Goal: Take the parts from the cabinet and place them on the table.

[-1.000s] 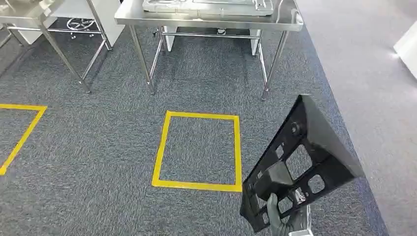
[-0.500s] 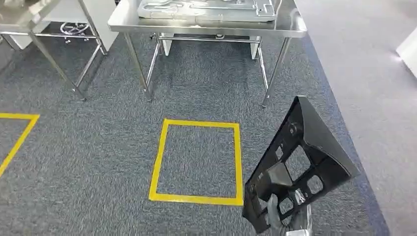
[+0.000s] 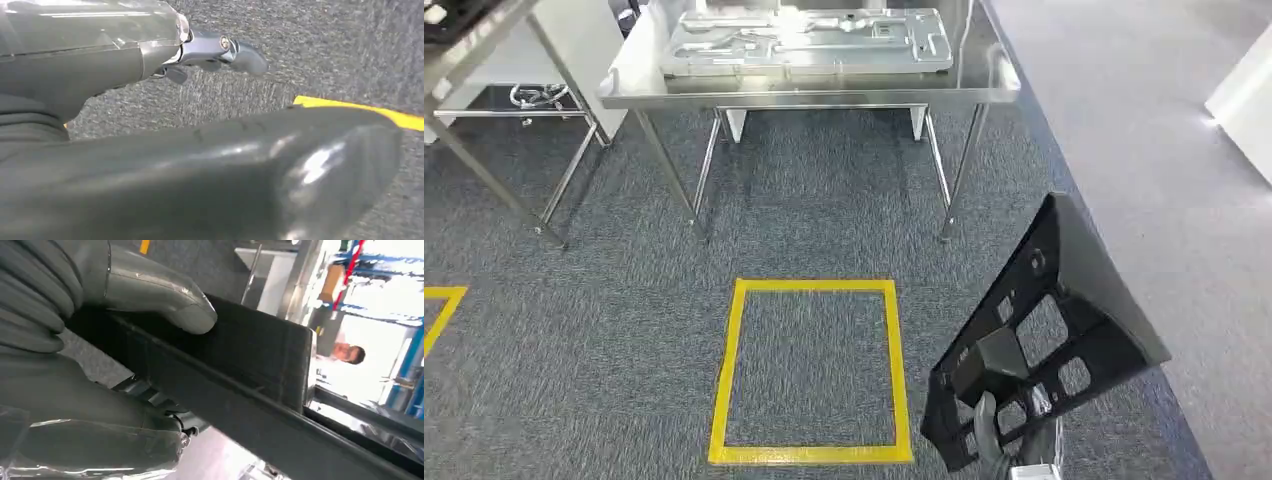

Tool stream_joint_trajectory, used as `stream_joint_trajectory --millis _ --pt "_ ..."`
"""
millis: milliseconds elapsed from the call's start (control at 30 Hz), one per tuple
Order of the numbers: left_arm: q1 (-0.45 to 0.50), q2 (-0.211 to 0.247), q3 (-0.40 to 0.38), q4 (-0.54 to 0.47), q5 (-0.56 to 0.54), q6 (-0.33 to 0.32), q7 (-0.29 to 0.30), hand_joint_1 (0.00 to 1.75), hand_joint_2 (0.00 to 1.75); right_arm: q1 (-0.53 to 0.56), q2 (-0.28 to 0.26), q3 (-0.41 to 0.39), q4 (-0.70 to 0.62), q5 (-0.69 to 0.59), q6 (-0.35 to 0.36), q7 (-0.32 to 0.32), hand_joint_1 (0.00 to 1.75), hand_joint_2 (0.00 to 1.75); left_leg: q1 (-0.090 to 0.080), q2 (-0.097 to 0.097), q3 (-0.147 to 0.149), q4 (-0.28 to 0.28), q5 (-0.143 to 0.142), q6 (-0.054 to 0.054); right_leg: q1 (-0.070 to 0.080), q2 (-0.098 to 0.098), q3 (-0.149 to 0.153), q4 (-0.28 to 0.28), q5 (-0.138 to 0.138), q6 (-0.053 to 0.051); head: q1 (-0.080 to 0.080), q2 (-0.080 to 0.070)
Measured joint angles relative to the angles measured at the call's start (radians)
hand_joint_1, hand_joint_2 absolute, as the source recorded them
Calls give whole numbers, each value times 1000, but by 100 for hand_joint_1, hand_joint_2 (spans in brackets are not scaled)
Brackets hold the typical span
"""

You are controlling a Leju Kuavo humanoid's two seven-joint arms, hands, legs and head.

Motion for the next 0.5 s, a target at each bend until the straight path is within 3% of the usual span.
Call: stream_joint_trajectory --millis 67,133,167,200,233,267,300,333,367,400,433,467,500 --pt "-8 0 0 0 1 0 0 0 0 -4 2 0 -1 0 -1 -1 175 175 6 -4 30 -19 -4 14 4 -1 -9 53 33 15 -2 0" --pt "-9 -2 0 0 0 0 0 0 0 -3 2 -1 -2 0 -1 -2 175 175 14 0 65 -40 -16 25 2 -18 -81 185 68 22 4 0" --pt "-9 -2 0 1 0 0 0 0 0 -3 2 -1 -2 0 0 0 175 175 15 0 79 -47 -24 27 -5 -22 -134 248 51 28 5 0" --pt "-8 -2 0 1 -1 0 0 0 0 -2 2 -2 -2 0 0 0 175 175 16 -1 96 -54 -35 26 -13 -24 -182 291 3 40 3 0" --pt "-6 -2 0 1 -1 0 0 0 0 0 2 -2 -2 0 0 0 175 175 19 -2 112 -59 -45 23 -19 -25 -216 307 -50 46 4 0" --pt "-4 -2 0 1 -1 0 0 0 0 0 2 -2 -2 0 0 0 175 175 22 -4 129 -61 -59 19 -23 -26 -239 303 -96 53 3 0" --pt "-2 -2 0 1 -1 0 0 0 0 -1 2 -2 -2 0 -1 0 175 175 26 -5 149 -61 -75 15 -28 -28 -254 279 -123 57 4 0" --pt "-2 -3 0 1 -1 0 0 0 0 0 2 -2 -2 0 -3 0 175 175 30 -6 171 -61 -91 11 -31 -31 -256 235 -118 61 3 0" --pt "-1 -4 0 1 2 0 0 0 0 1 2 -2 -2 0 -6 2 175 175 34 -6 195 -61 -110 6 -34 -34 -253 177 -74 64 4 0" --pt "-1 -4 -1 1 4 0 1 0 0 2 2 -2 -2 0 -11 6 175 175 36 -5 212 -62 -129 0 -37 -41 -253 107 30 67 5 0" --pt "-1 -4 -1 3 7 0 2 0 0 4 2 -3 0 0 -18 8 175 175 34 -3 233 -57 -148 -6 -37 -51 -264 50 179 63 7 0" --pt "-1 -4 -2 3 10 0 2 0 0 3 2 -4 2 0 -22 12 175 175 31 -5 245 -63 -168 -17 -32 -56 -255 60 182 56 7 0" --pt "-4 -3 -4 3 14 0 4 0 0 5 3 -5 2 1 -28 16 175 175 30 -2 263 -79 -182 -26 -29 -48 -245 64 174 48 2 0"
